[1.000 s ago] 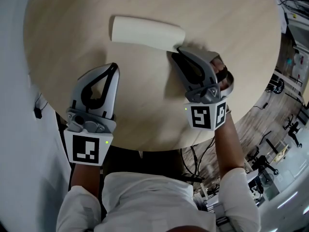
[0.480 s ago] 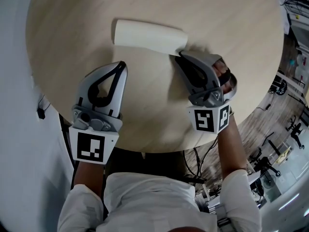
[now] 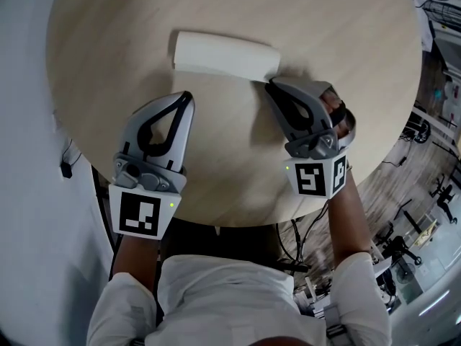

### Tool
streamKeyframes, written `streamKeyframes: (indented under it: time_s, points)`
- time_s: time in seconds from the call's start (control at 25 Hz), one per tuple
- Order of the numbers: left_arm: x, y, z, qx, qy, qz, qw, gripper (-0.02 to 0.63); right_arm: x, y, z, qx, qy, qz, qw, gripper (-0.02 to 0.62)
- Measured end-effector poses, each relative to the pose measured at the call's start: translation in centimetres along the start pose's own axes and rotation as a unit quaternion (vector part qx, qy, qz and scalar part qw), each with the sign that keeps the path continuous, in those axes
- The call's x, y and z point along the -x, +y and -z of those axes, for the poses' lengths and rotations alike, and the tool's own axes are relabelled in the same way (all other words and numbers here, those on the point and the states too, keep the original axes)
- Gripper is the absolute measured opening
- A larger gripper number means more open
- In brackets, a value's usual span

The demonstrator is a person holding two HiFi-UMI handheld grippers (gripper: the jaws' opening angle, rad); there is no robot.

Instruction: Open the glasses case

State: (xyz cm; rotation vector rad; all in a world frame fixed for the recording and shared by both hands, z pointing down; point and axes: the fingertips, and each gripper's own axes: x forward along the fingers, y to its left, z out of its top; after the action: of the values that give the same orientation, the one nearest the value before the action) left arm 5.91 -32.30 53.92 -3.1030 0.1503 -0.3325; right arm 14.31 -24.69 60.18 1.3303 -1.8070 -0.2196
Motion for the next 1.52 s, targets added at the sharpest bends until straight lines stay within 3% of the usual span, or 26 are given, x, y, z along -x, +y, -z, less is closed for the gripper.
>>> streamKeyframes:
  time_s: [0.64, 1.2, 1.52]
  points:
    - [0.0, 0.3, -2.0, 0.000, 0.001, 0.000, 1.0000, 0.011, -0.4, -5.7, -0.1, -0.036, -0.004, 0.026, 0.999, 0.034]
    - [0.1, -0.7, -0.8, 0.016, 0.011, 0.017, 0.9997, 0.011, -3.3, -9.2, 1.6, -0.140, -0.003, 0.055, 0.989, 0.032]
    - [0.2, -0.7, -0.1, 0.019, 0.018, 0.021, 0.9994, 0.011, -3.8, -9.5, 1.9, -0.164, 0.001, 0.062, 0.985, 0.032]
